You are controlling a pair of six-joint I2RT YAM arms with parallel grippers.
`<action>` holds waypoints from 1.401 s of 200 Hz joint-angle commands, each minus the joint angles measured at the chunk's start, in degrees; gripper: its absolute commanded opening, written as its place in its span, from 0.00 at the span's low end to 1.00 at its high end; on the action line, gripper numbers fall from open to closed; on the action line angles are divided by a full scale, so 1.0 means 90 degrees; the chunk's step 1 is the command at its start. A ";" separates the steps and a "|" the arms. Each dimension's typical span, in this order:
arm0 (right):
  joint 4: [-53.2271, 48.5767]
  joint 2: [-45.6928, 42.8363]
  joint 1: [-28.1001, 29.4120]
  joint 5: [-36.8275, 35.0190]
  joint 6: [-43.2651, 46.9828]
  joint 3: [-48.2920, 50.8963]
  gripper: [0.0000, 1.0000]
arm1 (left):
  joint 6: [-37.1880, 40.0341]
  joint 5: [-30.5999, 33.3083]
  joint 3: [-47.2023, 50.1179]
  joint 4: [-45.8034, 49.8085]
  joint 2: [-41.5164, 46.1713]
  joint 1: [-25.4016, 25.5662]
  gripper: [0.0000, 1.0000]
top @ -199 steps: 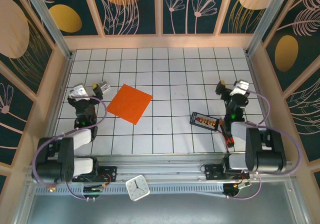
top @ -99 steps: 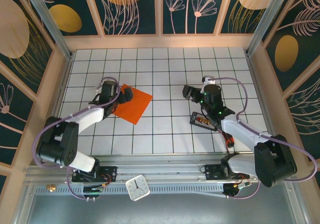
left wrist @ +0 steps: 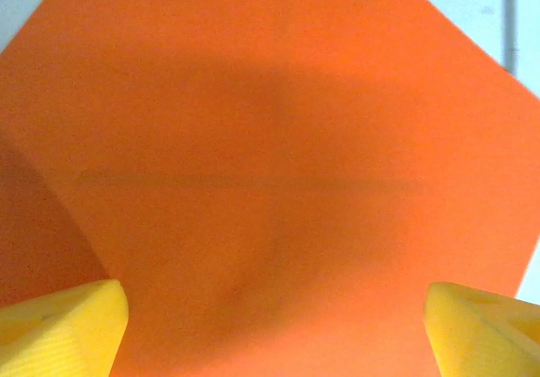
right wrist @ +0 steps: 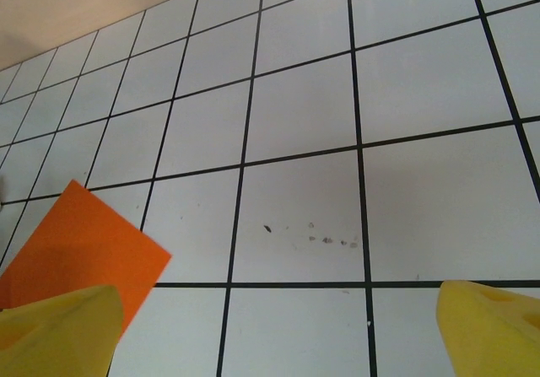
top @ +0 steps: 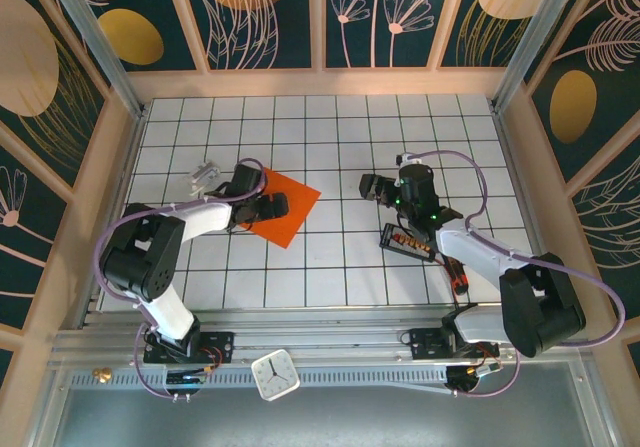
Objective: Fold a paper plane with a square sheet of paper (pick it up from the middle)
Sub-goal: Move the square sheet of paper to the center of the table, then first fold the square sheet of paper in half at the center of the table.
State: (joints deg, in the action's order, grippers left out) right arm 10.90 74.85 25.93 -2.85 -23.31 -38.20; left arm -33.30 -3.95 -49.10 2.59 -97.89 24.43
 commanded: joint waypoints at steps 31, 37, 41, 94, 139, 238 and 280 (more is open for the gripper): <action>-0.0340 -0.0039 -0.0010 0.0148 0.0039 -0.0221 0.96 | -0.1271 -0.0374 -0.0506 0.0146 -0.0074 0.1066 0.93; -0.0386 -0.0085 -0.0018 0.0127 0.0065 -0.0205 0.96 | -0.1065 -0.0111 -0.0570 0.0371 0.0065 0.1064 0.94; -0.0415 -0.0132 -0.0028 0.0105 0.0082 -0.0186 0.97 | -0.0848 0.0153 -0.0627 0.0580 0.0150 0.1067 0.95; -0.0415 -0.0611 -0.0265 0.0070 0.0044 0.0254 0.97 | 0.1482 0.1099 -0.2306 0.2926 -0.1134 0.1073 0.99; -0.0420 -0.0699 -0.0427 0.0102 0.0042 0.0376 0.97 | 0.2080 0.0796 -0.3322 0.3549 -0.1923 0.1067 0.99; -0.0321 -0.0710 -0.0611 0.0180 -0.0013 0.0543 0.98 | 0.2320 0.0633 -0.3863 0.3981 -0.2824 0.1068 0.95; -0.0322 -0.0604 -0.0635 0.0357 0.0002 0.0448 0.98 | 0.2198 0.0576 -0.3793 0.3932 -0.2775 0.1073 0.90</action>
State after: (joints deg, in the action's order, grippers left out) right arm 7.09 69.63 20.67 -1.37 -23.05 -33.95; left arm -13.28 2.00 -84.40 34.94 -119.81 34.09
